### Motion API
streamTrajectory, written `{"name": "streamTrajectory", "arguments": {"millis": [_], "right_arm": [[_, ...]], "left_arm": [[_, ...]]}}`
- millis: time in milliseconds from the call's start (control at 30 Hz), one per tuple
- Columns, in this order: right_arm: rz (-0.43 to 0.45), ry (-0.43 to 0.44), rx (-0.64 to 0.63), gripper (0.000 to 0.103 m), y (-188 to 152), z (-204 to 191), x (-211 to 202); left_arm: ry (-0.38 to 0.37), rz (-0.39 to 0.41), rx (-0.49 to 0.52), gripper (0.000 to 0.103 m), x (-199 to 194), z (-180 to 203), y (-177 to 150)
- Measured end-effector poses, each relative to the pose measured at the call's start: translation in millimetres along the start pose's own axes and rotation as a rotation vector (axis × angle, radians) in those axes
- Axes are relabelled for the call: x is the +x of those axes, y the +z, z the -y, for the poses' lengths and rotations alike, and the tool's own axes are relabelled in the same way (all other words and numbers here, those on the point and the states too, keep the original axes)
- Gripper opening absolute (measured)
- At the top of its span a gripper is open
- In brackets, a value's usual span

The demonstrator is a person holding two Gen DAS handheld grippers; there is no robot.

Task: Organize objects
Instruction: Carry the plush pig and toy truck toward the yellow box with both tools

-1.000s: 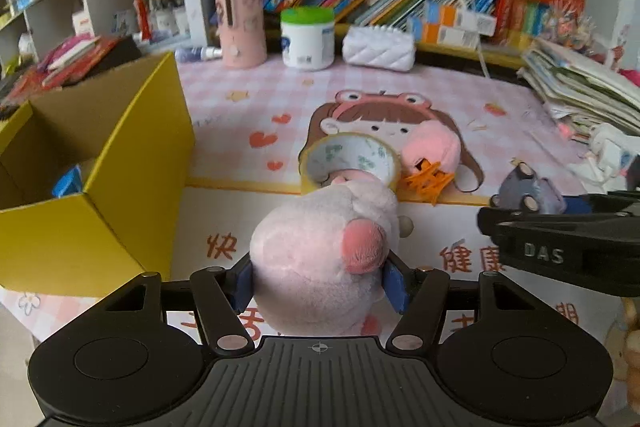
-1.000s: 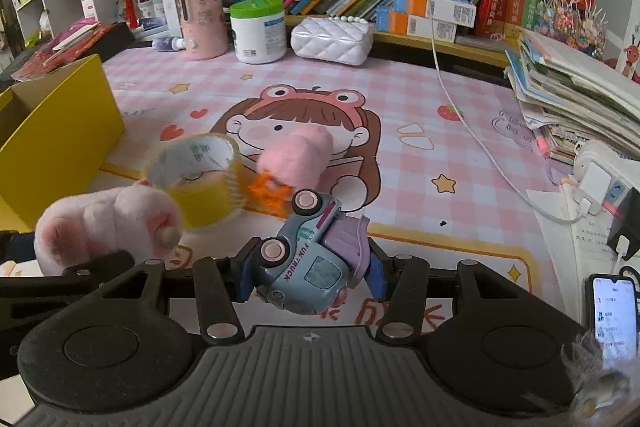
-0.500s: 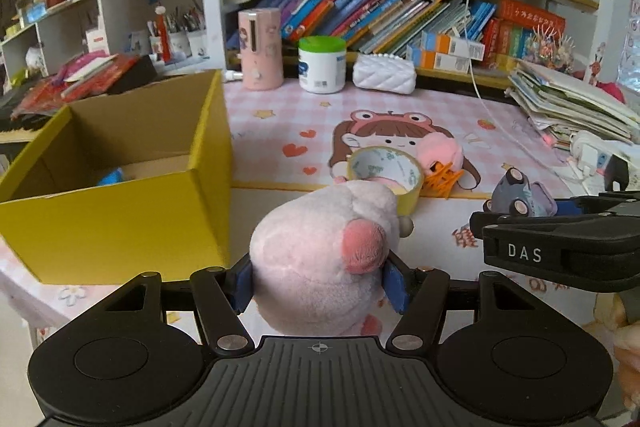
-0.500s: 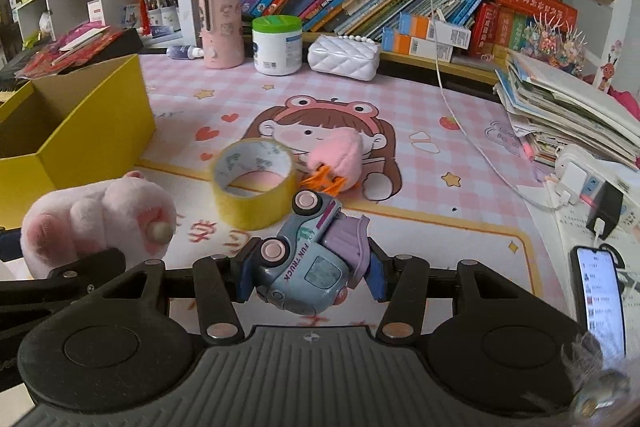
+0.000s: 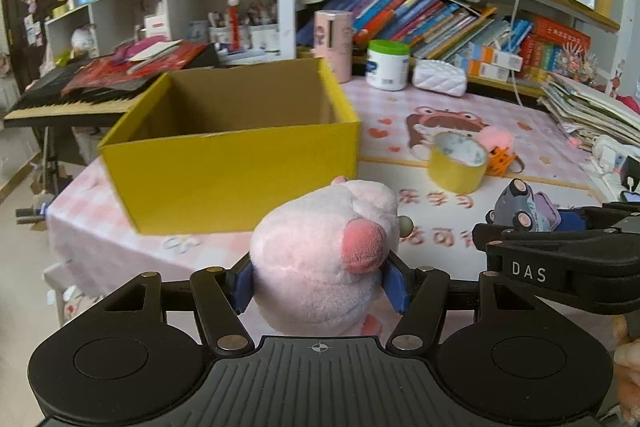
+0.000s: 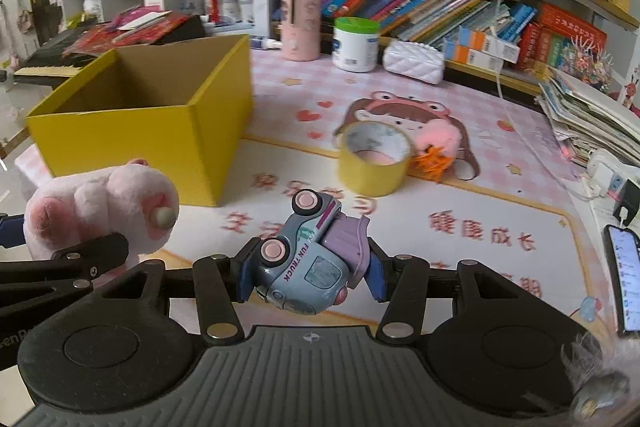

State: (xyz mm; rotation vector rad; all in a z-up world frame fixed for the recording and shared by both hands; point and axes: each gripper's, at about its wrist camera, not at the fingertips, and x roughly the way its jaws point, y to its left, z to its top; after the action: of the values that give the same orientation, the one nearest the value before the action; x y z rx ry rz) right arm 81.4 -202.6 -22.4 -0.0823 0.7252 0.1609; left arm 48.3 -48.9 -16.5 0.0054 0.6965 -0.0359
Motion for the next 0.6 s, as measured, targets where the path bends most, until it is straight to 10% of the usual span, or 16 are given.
{"name": "streamTrajectory", "arguments": {"millis": [600], "right_arm": [[-0.014, 0.085, -0.013, 0.05, -28, -96, -23]], "left_arm": [[0.1, -0.002, -0.032, 0.063, -48, -81, -42]]}}
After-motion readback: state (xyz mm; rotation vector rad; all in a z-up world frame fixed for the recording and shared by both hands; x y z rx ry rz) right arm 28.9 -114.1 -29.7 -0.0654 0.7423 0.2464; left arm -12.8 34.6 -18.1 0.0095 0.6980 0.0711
